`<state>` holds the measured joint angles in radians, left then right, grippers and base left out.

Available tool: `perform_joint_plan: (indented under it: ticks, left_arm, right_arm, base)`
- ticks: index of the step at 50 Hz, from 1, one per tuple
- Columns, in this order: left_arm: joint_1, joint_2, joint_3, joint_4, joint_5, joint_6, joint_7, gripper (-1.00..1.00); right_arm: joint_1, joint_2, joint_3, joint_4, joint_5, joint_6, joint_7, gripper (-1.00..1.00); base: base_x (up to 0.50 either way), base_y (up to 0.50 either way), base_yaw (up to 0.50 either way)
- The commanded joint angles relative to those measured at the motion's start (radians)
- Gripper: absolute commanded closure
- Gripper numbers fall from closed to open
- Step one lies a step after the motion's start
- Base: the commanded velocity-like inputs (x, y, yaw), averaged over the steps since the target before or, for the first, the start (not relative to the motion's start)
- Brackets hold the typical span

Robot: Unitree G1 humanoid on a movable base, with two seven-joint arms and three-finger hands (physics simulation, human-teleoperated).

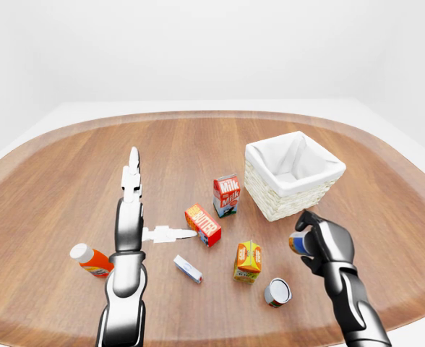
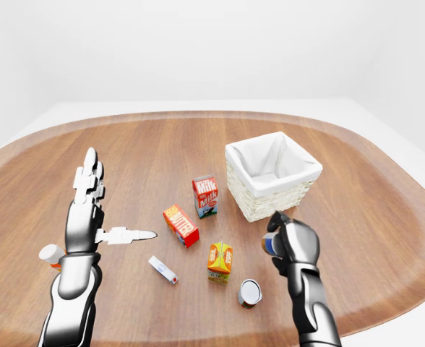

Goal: Pick up the alphabet soup and the tomato sauce, and put them in the basket.

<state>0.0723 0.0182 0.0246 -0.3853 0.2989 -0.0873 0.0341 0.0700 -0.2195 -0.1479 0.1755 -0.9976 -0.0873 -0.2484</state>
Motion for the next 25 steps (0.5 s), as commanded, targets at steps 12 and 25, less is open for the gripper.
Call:
perform_joint_plan:
  ticks: [12,25]
  left_arm:
    - [-0.001,0.000,0.002,0.003,0.001,0.000,0.003,-1.00]
    - [-0.001,0.000,0.003,0.003,0.001,0.000,0.004,-1.00]
  right_arm:
    - [0.028,0.069,-0.058,-0.312,0.105,0.000,0.069,1.00]
    - [-0.001,0.084,-0.076,-0.468,0.148,0.000,0.162,1.00]
  base:
    - [0.00,0.00,0.00]
    - [0.00,0.00,0.00]
